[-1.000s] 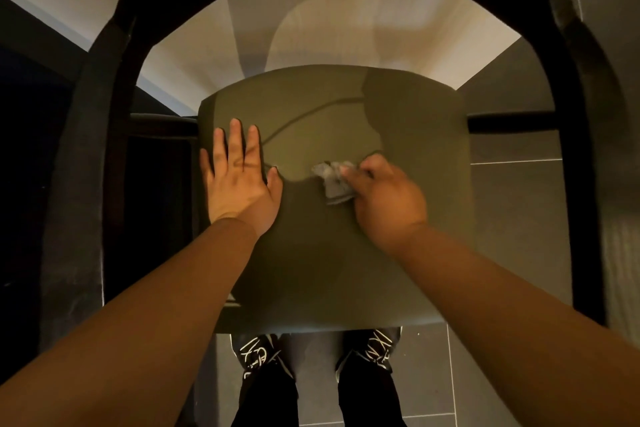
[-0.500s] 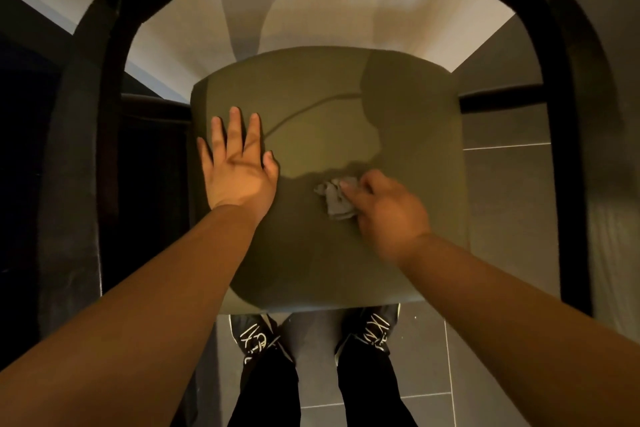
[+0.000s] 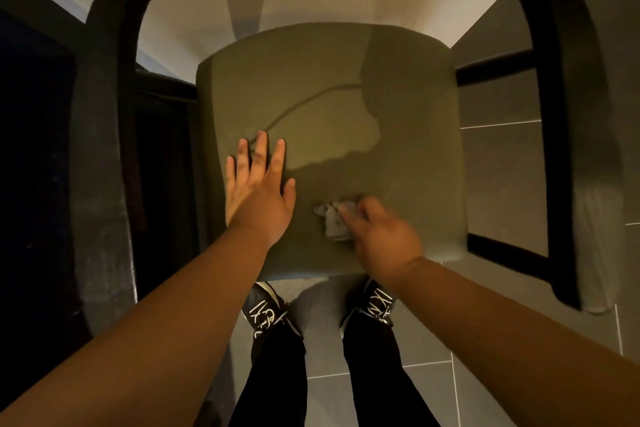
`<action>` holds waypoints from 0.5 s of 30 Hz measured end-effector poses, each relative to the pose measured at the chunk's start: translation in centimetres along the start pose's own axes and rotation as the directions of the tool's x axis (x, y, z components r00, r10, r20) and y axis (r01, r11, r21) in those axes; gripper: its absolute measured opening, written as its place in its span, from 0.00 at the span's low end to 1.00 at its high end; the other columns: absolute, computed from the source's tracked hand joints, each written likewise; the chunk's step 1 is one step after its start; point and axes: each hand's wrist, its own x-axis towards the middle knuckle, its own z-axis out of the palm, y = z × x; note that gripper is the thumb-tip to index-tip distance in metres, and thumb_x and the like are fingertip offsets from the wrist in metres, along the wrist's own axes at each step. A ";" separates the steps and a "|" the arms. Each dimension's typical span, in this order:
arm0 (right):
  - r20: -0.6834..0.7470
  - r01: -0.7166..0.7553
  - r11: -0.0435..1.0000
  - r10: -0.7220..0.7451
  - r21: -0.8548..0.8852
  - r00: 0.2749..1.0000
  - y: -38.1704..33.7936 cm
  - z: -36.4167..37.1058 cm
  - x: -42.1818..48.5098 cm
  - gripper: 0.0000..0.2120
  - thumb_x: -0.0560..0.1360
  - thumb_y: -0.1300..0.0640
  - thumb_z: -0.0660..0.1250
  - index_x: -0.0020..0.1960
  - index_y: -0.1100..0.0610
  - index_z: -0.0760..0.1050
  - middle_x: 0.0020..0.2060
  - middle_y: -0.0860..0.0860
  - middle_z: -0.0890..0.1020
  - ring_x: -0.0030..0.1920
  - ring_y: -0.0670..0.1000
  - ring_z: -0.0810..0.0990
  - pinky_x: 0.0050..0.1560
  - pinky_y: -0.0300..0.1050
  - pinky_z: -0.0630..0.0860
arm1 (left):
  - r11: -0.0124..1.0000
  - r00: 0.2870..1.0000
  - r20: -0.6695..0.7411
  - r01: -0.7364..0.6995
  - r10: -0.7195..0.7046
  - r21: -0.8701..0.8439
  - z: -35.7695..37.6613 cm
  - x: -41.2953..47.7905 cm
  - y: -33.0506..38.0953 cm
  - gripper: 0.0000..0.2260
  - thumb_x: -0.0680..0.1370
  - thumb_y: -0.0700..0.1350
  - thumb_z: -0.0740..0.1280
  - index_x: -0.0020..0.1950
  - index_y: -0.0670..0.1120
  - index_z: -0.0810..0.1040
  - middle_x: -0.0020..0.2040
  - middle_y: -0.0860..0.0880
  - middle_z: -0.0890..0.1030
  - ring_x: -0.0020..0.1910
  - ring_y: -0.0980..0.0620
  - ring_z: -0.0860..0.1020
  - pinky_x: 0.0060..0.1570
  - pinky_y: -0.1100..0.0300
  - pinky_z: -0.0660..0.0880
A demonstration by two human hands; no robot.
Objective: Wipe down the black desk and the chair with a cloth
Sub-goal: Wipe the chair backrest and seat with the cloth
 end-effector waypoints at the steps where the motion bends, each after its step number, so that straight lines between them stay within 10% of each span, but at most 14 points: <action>1: -0.002 0.033 0.999 -0.033 -0.003 0.999 0.6 -0.4 0.3 0.26 0.73 0.52 0.57 0.67 0.53 0.81 0.49 0.60 0.79 0.36 0.64 0.80 0.30 0.50 0.77 | 1.000 1.000 0.012 -0.011 0.011 0.006 -0.1 -0.5 -0.3 0.31 0.86 0.58 0.53 0.87 0.54 0.46 0.87 0.47 0.44 0.85 0.40 0.43 0.83 0.41 0.42; 8: -0.185 -0.578 0.810 0.586 0.097 0.789 2.0 -3.0 4.2 0.23 0.78 0.57 0.66 0.73 0.49 0.75 0.62 0.60 0.73 0.48 0.68 0.80 0.48 0.57 0.77 | 1.000 0.998 0.068 0.019 -0.017 -0.024 -0.2 -2.8 -1.2 0.30 0.87 0.59 0.53 0.86 0.60 0.44 0.87 0.50 0.41 0.85 0.40 0.40 0.83 0.39 0.43; 15: 0.049 0.063 0.997 -0.065 0.043 0.997 -6.8 2.6 0.0 0.26 0.66 0.61 0.78 0.64 0.56 0.82 0.47 0.59 0.78 0.34 0.62 0.78 0.27 0.48 0.74 | 0.996 0.998 0.067 0.003 0.002 -0.084 0.2 -3.2 -1.7 0.30 0.87 0.57 0.56 0.86 0.61 0.46 0.87 0.51 0.40 0.85 0.41 0.40 0.83 0.41 0.40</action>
